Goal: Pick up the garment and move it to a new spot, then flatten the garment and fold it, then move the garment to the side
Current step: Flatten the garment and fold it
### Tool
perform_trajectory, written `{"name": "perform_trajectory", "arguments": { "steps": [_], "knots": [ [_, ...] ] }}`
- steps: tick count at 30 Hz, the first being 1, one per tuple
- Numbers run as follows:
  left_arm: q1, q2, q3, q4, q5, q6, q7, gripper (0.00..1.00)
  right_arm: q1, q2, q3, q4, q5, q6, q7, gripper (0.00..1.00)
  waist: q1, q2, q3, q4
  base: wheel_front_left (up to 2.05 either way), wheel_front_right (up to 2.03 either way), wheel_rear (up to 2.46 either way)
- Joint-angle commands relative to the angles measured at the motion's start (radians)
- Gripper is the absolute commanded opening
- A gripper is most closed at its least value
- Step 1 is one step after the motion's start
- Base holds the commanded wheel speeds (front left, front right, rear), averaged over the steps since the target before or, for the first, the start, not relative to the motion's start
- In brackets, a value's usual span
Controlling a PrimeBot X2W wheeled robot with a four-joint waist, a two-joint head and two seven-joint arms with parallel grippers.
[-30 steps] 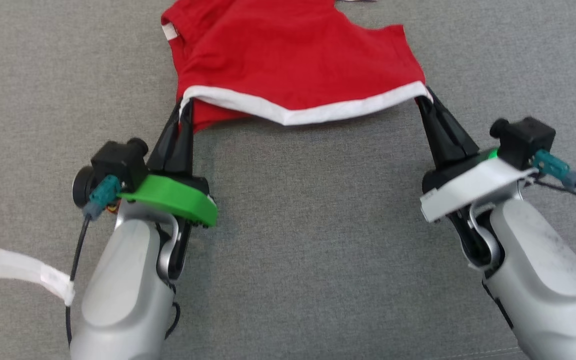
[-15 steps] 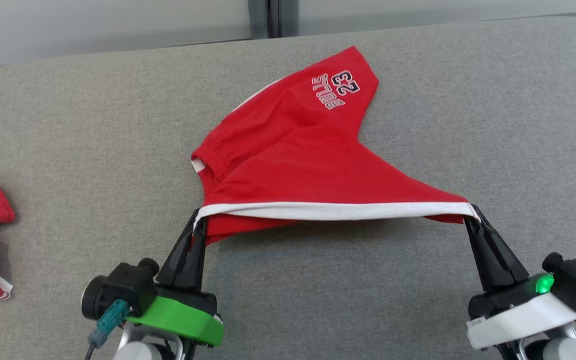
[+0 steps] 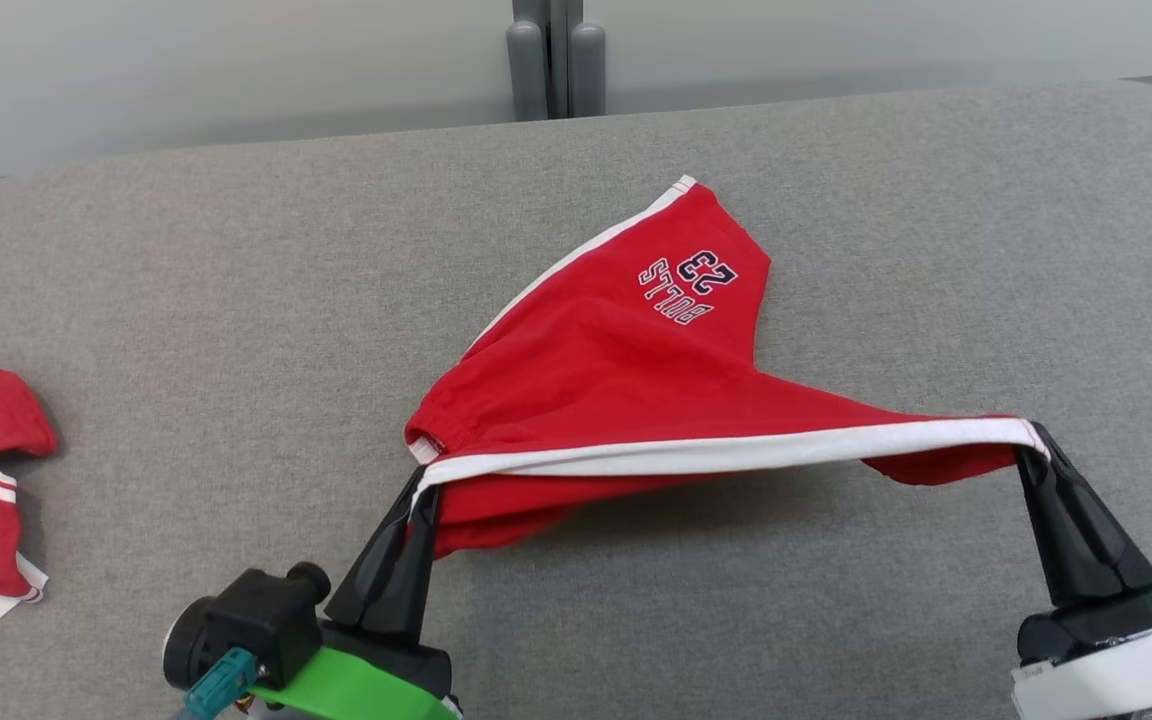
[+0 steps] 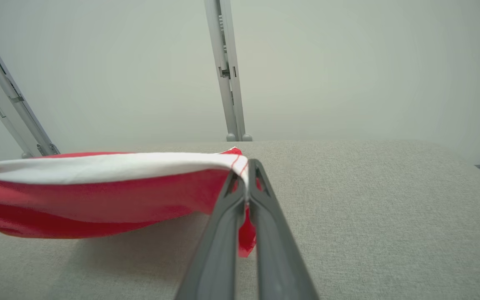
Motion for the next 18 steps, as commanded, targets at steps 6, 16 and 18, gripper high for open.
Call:
{"name": "perform_trajectory", "arguments": {
  "steps": [6,16,18],
  "knots": [
    [-0.118,-0.002,-0.005,0.085,-0.037,-0.022,0.019,0.00,-0.159,-0.063,-0.029,0.077,0.031,-0.003,-0.014,0.00,0.0001,0.0000,0.094,0.041,0.00,0.00,0.00],
    [-0.383,-0.031,-0.049,0.281,-0.072,-0.050,-0.020,0.00,-0.545,-0.215,0.065,0.336,0.105,-0.003,-0.033,0.00,0.0001,0.0000,0.295,0.126,0.00,0.00,0.00],
    [-0.426,-0.036,-0.060,0.320,-0.077,-0.054,-0.035,0.00,-0.632,-0.243,0.098,0.405,0.119,-0.003,-0.035,0.00,0.0001,0.0000,0.317,0.142,0.00,0.00,0.00]
  ]
}}
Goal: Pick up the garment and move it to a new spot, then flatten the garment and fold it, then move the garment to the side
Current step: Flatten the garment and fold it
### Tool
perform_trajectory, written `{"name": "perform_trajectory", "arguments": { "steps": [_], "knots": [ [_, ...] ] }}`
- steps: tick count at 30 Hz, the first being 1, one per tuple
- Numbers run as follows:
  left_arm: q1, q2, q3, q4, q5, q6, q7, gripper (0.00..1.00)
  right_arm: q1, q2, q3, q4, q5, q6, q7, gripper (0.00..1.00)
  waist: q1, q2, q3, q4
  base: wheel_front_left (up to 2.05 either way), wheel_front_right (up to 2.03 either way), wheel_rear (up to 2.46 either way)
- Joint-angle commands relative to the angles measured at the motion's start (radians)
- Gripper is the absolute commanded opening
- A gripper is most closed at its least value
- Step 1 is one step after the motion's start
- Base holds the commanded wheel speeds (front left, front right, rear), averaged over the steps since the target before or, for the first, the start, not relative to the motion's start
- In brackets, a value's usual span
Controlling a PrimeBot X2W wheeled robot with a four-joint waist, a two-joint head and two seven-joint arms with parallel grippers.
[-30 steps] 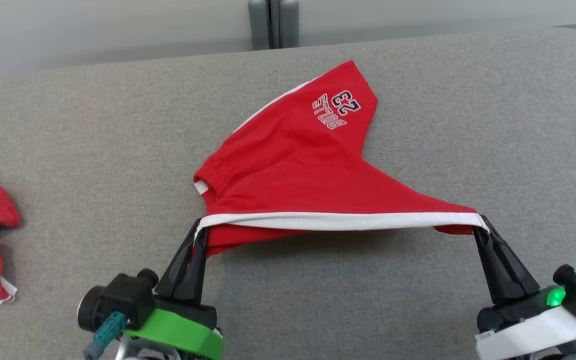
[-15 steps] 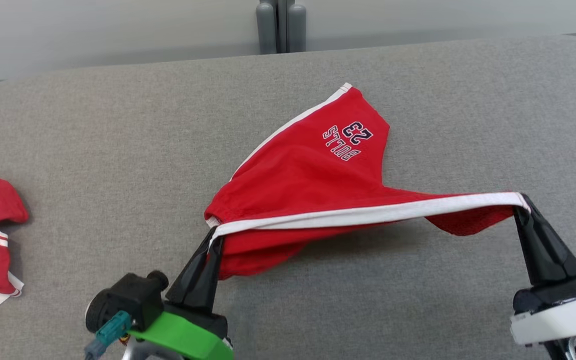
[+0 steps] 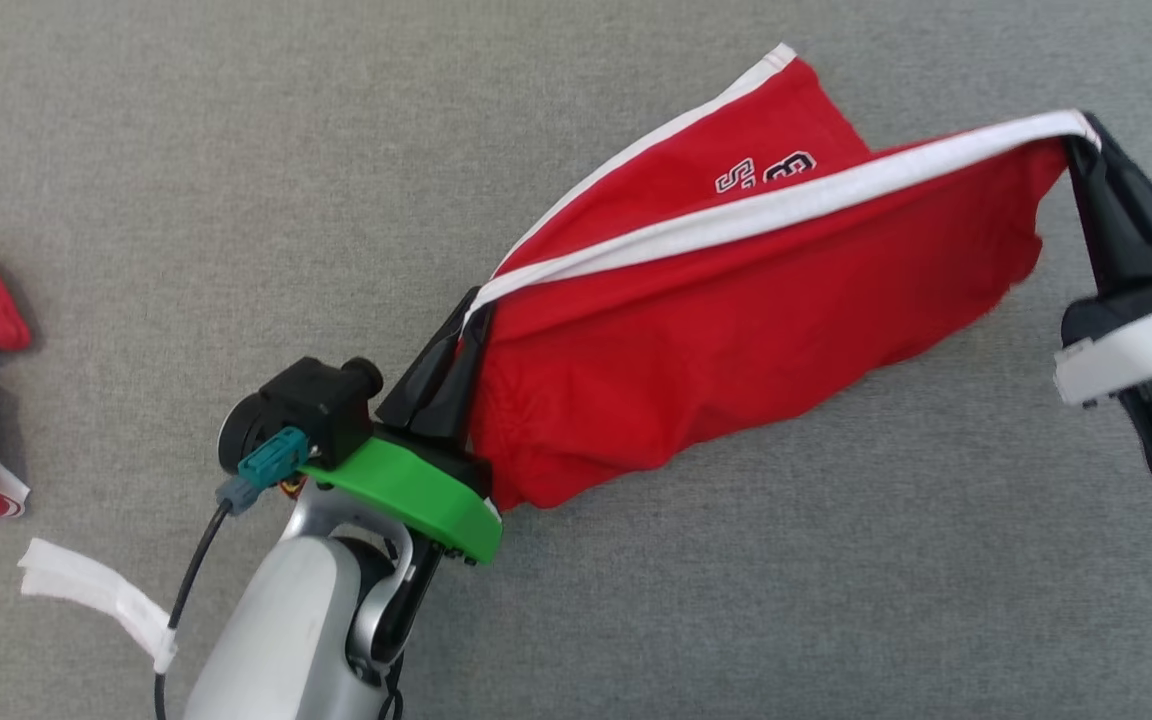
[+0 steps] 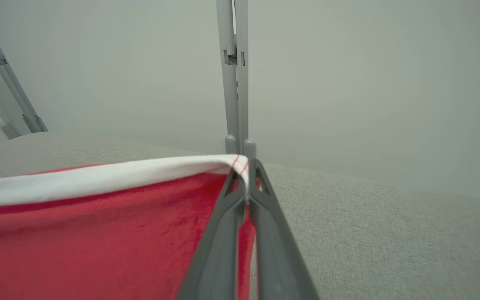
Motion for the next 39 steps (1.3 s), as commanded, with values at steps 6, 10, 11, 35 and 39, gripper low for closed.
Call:
{"name": "perform_trajectory", "arguments": {
  "steps": [6,10,11,35,39],
  "knots": [
    [-0.109,-0.011,-0.037,0.104,-0.029,-0.007,-0.043,0.00,-0.260,-0.065,0.110,0.226,0.053,-0.003,-0.015,0.00,0.0000,0.0000,0.120,0.118,0.00,0.00,0.00],
    [-0.157,-0.018,-0.066,0.151,-0.042,-0.010,-0.075,0.00,-0.379,-0.087,0.193,0.350,0.072,-0.003,-0.029,0.00,0.0000,0.0000,0.136,0.151,0.00,0.00,0.00],
    [-0.169,-0.019,-0.073,0.162,-0.046,-0.011,-0.083,0.00,-0.405,-0.089,0.213,0.384,0.079,-0.003,-0.029,0.00,0.0000,0.0000,0.139,0.156,0.00,0.00,0.00],
    [-0.142,0.029,0.015,0.134,0.040,0.164,-0.247,1.00,-0.270,0.044,0.149,0.325,-0.002,-0.002,-0.210,1.00,0.0000,0.0000,0.037,0.045,0.00,0.00,0.00],
    [-0.112,0.054,0.068,0.091,0.066,0.190,-0.247,1.00,-0.166,0.084,0.086,0.222,-0.046,-0.002,-0.211,1.00,0.0000,0.0000,0.009,0.009,0.00,0.00,0.00]
  ]
}}
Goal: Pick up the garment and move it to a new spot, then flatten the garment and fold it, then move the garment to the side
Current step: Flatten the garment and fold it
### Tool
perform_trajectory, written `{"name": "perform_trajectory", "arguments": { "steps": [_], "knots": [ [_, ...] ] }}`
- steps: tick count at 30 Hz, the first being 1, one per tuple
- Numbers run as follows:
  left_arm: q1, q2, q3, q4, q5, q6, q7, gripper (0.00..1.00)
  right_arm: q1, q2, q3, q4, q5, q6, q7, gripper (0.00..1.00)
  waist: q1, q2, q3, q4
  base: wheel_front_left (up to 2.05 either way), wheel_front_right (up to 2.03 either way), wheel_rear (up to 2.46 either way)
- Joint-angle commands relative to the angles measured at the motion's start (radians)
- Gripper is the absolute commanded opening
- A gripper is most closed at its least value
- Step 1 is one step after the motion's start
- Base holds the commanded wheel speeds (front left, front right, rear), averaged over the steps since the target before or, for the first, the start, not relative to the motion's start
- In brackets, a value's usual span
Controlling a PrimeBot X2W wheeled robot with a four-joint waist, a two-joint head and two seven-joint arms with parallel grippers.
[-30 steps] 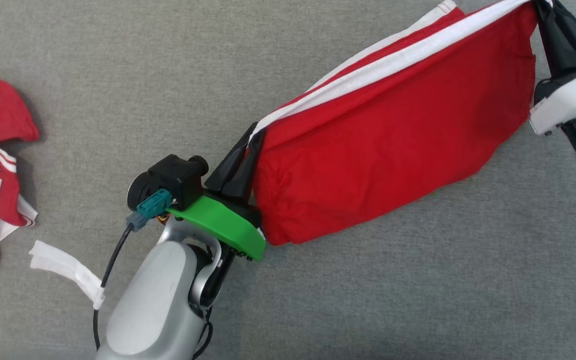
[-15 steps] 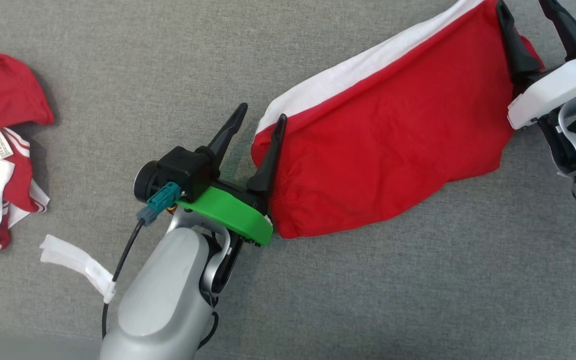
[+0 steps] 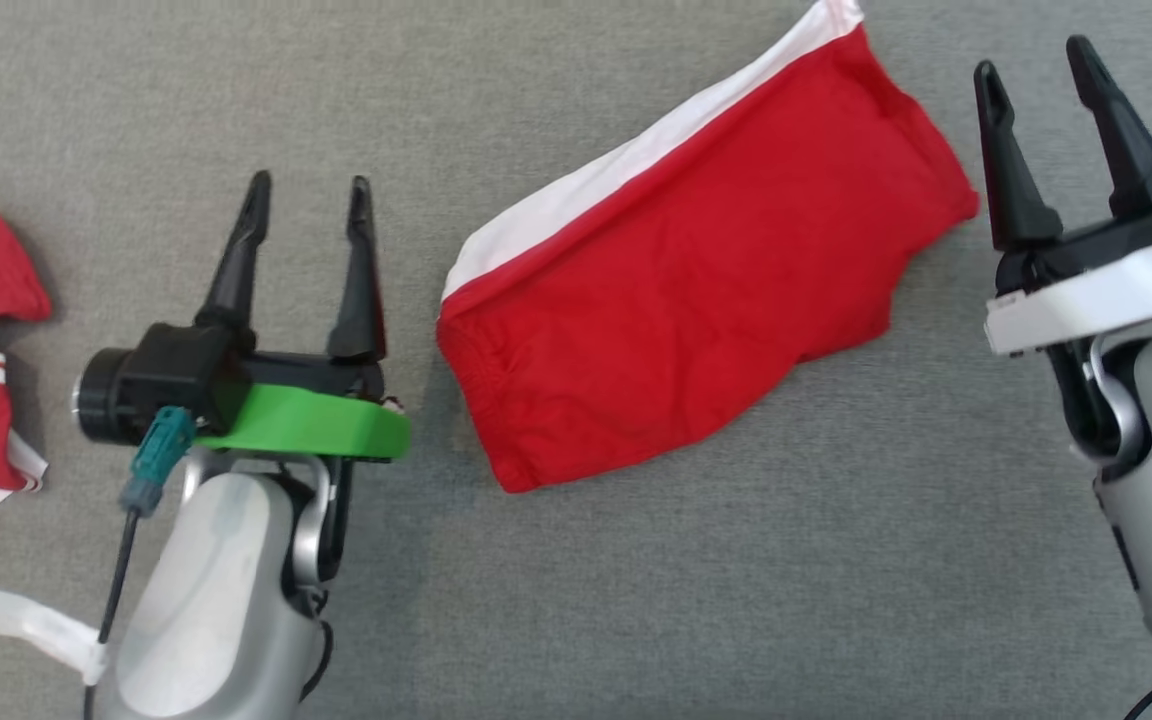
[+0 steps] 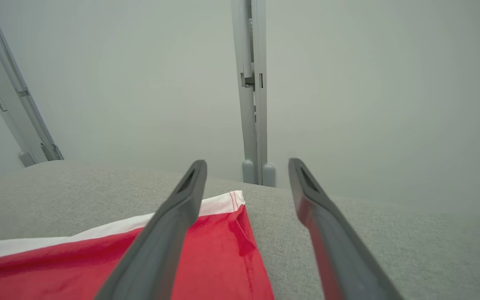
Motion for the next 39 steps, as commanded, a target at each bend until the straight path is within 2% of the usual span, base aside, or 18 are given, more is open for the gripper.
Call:
{"name": "perform_trajectory", "arguments": {
  "steps": [1,9,19,28,39],
  "knots": [
    [0.024,0.014,0.017,-0.009,0.012,0.012,-0.003,1.00,0.042,0.013,-0.014,-0.027,-0.012,-0.002,-0.002,1.00,0.0000,0.0000,-0.044,-0.046,0.00,0.00,0.00],
    [0.097,0.048,0.052,-0.027,0.038,0.024,-0.003,1.00,0.229,0.068,-0.082,-0.138,-0.059,-0.002,-0.003,1.00,0.0000,0.0000,-0.099,-0.098,0.00,0.00,0.00],
    [0.195,0.068,0.056,-0.033,0.032,0.044,0.003,1.00,0.397,0.123,-0.114,-0.246,-0.080,-0.002,0.042,1.00,0.0000,0.0000,-0.160,-0.141,0.00,0.00,0.00],
    [0.237,0.065,0.045,-0.044,0.025,0.056,0.011,1.00,0.454,0.140,-0.127,-0.306,-0.100,-0.002,0.093,1.00,0.0000,0.0000,-0.181,-0.139,0.00,0.00,0.00],
    [0.221,0.067,0.032,-0.057,0.027,0.063,0.011,1.00,0.451,0.129,-0.143,-0.325,-0.106,-0.002,0.119,1.00,0.0000,0.0000,-0.164,-0.124,0.00,0.00,0.00]
  ]
}}
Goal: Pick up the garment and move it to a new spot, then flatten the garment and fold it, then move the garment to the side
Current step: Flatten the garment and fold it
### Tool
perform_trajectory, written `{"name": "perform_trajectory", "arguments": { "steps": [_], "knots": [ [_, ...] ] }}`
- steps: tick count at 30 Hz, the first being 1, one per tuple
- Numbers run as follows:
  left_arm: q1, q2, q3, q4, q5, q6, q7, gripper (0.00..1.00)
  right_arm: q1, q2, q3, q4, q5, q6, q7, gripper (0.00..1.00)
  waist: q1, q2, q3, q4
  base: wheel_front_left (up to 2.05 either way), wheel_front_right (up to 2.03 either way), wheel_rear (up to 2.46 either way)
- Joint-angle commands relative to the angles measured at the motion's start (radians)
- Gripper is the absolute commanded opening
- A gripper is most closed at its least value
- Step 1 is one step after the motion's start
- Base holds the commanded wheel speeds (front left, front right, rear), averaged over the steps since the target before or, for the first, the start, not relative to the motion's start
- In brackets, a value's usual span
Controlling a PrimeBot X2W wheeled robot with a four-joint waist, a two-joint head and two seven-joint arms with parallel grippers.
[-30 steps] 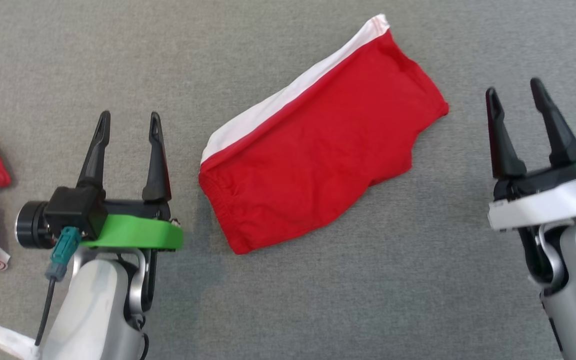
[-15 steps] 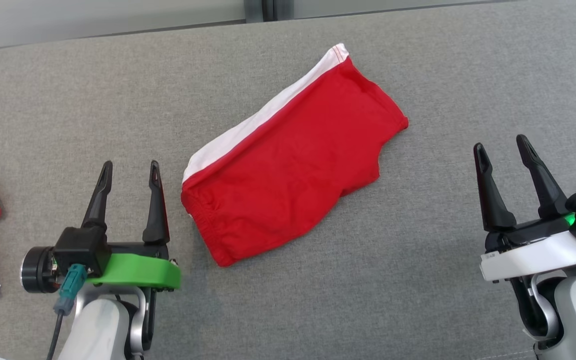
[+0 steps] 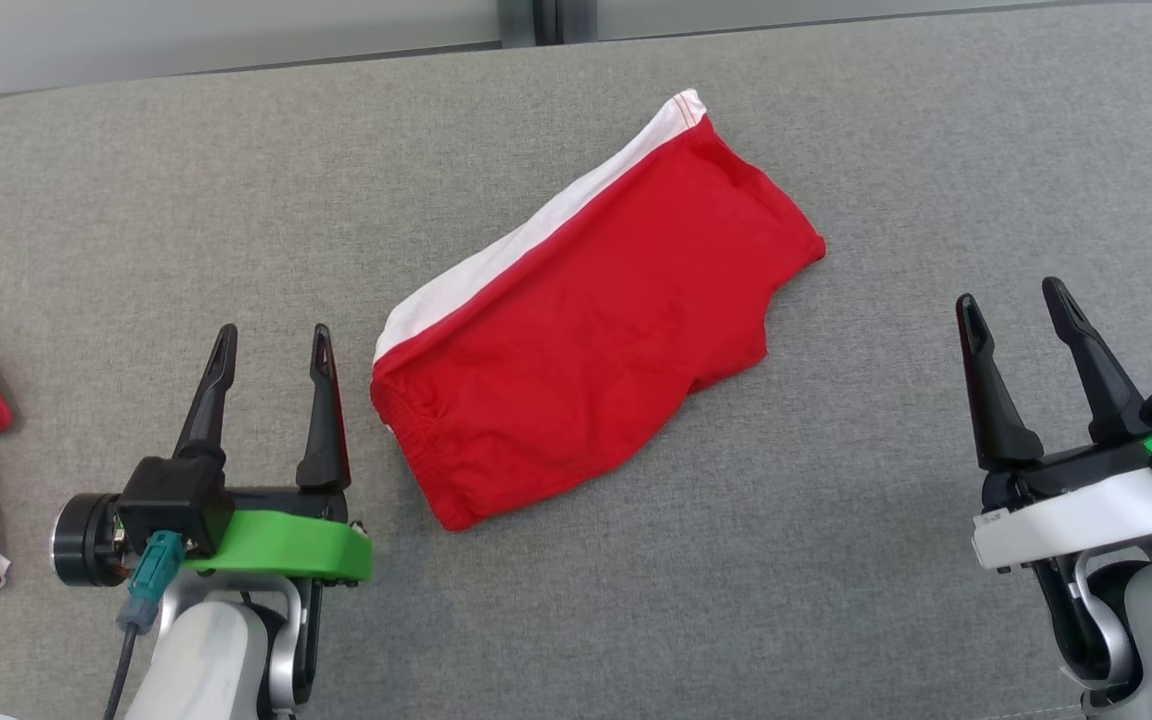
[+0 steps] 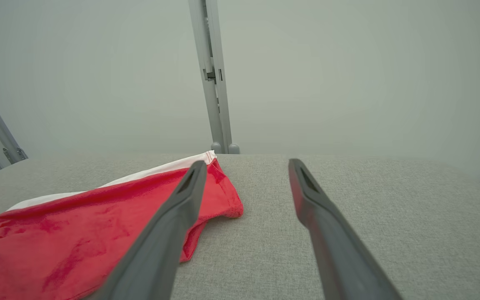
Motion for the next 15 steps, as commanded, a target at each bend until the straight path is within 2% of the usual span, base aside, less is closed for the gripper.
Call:
{"name": "perform_trajectory", "arguments": {
  "steps": [1,9,15],
  "knots": [
    [-0.011,0.007,-0.001,-0.006,0.001,0.004,-0.003,1.00,-0.010,-0.008,-0.004,0.002,-0.005,-0.001,0.004,1.00,0.0000,-0.0001,0.017,0.009,0.00,0.00,0.00],
    [-0.082,-0.009,-0.021,-0.028,0.017,-0.006,-0.009,1.00,-0.094,-0.051,0.007,0.047,0.012,-0.001,0.027,1.00,0.0000,-0.0001,0.110,0.061,0.00,0.00,0.00],
    [-0.142,-0.034,-0.043,-0.027,0.030,-0.021,-0.013,1.00,-0.204,-0.098,0.055,0.143,0.028,-0.001,0.050,1.00,0.0000,-0.0001,0.175,0.113,0.00,0.00,0.00]
  ]
}}
